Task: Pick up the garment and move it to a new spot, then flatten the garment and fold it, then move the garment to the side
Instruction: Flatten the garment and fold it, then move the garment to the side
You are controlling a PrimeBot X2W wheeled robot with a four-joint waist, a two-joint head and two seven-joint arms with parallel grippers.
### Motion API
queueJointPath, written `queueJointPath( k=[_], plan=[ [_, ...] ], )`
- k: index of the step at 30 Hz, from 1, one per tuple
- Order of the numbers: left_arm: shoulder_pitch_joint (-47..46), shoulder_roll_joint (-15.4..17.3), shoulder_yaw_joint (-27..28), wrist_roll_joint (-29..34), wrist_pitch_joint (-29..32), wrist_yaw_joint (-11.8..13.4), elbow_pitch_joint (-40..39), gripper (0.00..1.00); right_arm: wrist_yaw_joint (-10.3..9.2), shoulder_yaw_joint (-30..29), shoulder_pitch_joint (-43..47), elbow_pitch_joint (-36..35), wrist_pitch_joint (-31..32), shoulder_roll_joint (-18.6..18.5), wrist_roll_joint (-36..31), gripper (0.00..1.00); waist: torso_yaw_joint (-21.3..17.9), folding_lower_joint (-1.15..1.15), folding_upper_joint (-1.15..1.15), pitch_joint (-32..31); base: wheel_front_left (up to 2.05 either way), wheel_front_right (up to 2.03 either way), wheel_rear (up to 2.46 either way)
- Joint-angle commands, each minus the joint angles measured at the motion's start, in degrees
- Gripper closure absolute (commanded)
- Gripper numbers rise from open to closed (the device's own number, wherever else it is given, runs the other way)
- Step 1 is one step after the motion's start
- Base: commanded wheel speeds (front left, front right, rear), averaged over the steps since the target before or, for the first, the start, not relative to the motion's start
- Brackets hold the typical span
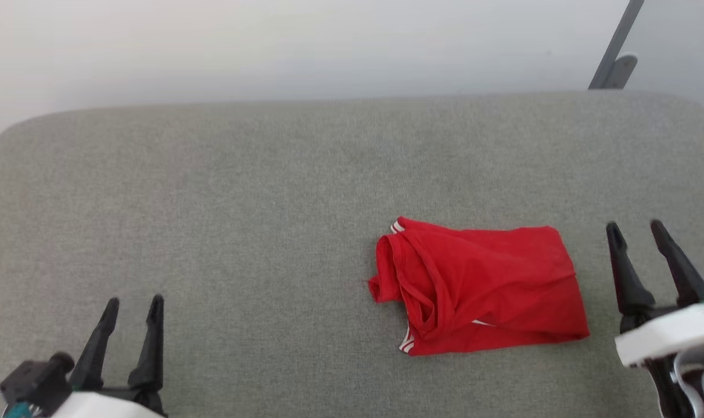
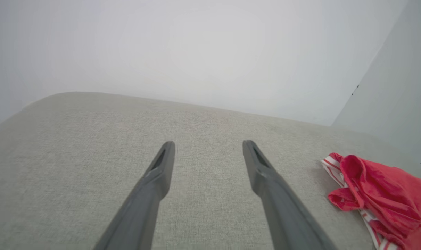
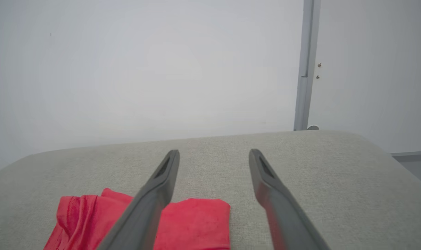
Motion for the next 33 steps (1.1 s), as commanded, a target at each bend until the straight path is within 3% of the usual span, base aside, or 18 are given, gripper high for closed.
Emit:
queueJointPath(
  k=[1,8,19,33],
  plan=[
    [1.17,-0.30,0.67,0.85,-0.27,0.15,-0.33,0.00,-0.03,-0.31,1.11,0.00,-1.12,0.23,-0.47,0.00,0.16,0.00,0.00,-1.13,0.00,0.00,0.00],
    [6.74,-1.74,4.25,3.39,-0.27,0.15,-4.18,0.00,-0.03,-3.02,7.67,-3.59,-3.57,0.53,-3.89,0.00,1.03,0.00,0.00,-3.09,0.00,0.00,0.00],
    [12.75,-3.73,7.90,5.31,-0.27,0.15,-9.19,0.00,-0.03,-7.78,14.92,-11.99,-0.31,2.77,-7.43,0.00,1.35,0.00,0.00,-2.56,0.00,0.00,0.00],
    [11.05,-3.45,6.84,5.47,-0.27,0.15,-10.25,0.00,-0.03,-8.46,14.45,-14.72,2.62,4.27,-8.17,0.00,1.64,0.00,0.00,-0.40,0.00,0.00,0.00]
  ],
)
